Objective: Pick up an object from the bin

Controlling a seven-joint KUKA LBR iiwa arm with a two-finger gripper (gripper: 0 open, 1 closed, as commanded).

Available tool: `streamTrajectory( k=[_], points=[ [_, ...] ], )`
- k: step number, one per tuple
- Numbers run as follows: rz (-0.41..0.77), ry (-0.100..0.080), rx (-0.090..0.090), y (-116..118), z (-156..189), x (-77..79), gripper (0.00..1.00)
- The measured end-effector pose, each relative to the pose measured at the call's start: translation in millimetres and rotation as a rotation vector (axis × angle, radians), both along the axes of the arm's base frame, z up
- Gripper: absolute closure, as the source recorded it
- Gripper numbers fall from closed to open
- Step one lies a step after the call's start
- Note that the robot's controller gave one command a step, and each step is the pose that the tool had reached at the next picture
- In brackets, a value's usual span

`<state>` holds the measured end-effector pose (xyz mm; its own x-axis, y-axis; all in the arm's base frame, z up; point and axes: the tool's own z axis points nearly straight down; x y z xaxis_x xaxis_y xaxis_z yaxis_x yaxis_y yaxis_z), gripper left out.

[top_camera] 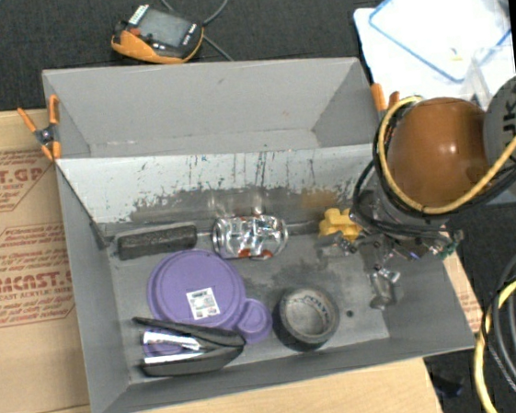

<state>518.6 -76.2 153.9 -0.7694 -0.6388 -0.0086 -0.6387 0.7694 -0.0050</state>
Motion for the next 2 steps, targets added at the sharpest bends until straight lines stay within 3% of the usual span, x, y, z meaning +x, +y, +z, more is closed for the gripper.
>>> streamTrajectory(
  k=[1, 2],
  points=[
    [0.222, 0.012, 0.0, 31.8, 9.3, 6.2, 0.0],
    [0.268, 0.012, 0.0, 30.8, 32.1, 7.7, 0.0]
  ],
)
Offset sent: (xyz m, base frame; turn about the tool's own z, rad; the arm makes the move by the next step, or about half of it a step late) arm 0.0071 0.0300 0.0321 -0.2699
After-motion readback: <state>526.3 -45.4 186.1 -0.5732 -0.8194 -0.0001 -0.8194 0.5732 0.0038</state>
